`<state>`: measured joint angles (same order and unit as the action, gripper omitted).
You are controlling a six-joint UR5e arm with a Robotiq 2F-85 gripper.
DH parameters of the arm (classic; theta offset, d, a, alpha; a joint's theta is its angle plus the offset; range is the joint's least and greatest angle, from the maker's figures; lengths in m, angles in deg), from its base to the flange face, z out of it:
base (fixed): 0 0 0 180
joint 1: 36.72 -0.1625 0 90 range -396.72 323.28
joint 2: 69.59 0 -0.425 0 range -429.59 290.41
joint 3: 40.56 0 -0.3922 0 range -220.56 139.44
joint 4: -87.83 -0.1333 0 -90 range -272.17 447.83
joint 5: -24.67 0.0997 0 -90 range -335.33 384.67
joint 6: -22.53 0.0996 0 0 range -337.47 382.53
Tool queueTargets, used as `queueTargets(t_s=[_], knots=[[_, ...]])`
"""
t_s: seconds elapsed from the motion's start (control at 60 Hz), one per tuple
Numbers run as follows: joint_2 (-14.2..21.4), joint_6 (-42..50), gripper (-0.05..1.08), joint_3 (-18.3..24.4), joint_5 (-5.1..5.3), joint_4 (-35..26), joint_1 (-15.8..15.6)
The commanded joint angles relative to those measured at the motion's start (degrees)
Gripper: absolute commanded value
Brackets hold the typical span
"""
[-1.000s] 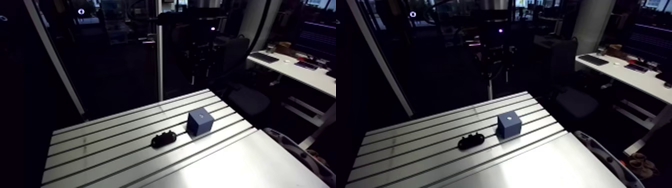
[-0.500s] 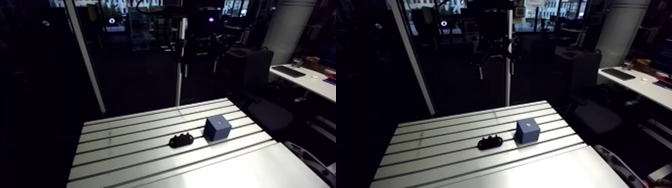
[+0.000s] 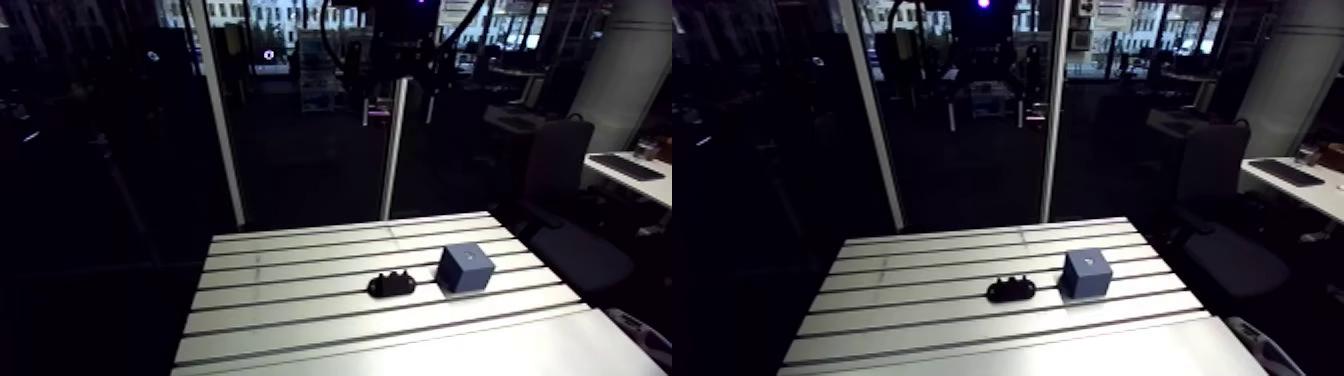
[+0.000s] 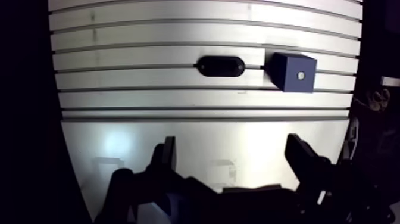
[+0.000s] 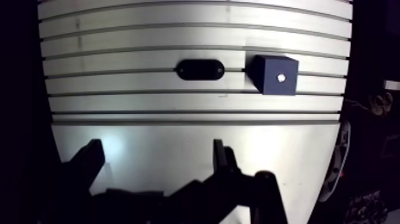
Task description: Pick up the M10 bolt and insert it into the hex recess until seated.
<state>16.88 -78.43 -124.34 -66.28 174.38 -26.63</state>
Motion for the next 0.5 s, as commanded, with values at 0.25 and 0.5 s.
queueTargets(t_s=[0.25, 0.5], knots=[[0.6, 0.5, 0.01, 2.8, 0.65, -3.7, -0.7], [0.4, 0.5, 0.01, 2.2, 0.91, -3.6, -0.7]])
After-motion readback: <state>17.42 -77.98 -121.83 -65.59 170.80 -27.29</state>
